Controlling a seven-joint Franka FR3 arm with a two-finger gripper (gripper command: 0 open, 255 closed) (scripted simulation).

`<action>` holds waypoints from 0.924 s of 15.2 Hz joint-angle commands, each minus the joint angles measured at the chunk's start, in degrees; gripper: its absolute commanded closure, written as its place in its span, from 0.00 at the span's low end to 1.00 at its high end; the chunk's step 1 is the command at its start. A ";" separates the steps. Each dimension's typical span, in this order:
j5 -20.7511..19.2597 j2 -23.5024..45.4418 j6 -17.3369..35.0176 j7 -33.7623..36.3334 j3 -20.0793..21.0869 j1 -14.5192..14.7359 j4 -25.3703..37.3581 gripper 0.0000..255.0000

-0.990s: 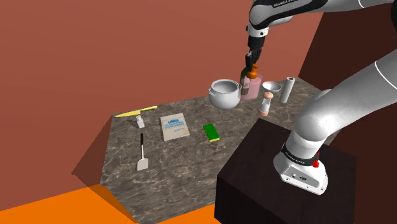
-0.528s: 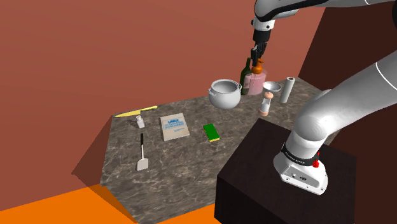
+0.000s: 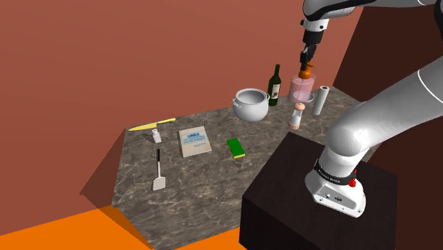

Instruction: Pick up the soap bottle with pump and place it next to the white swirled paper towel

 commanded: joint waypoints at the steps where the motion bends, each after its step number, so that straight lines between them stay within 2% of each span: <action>1: -0.67 0.66 -0.25 -3.14 -2.38 -0.80 1.39 1.00; 8: -0.98 5.87 0.28 -14.24 -11.60 -2.07 7.59 1.00; 14: 2.69 13.96 0.98 -25.55 -21.26 -1.49 15.24 1.00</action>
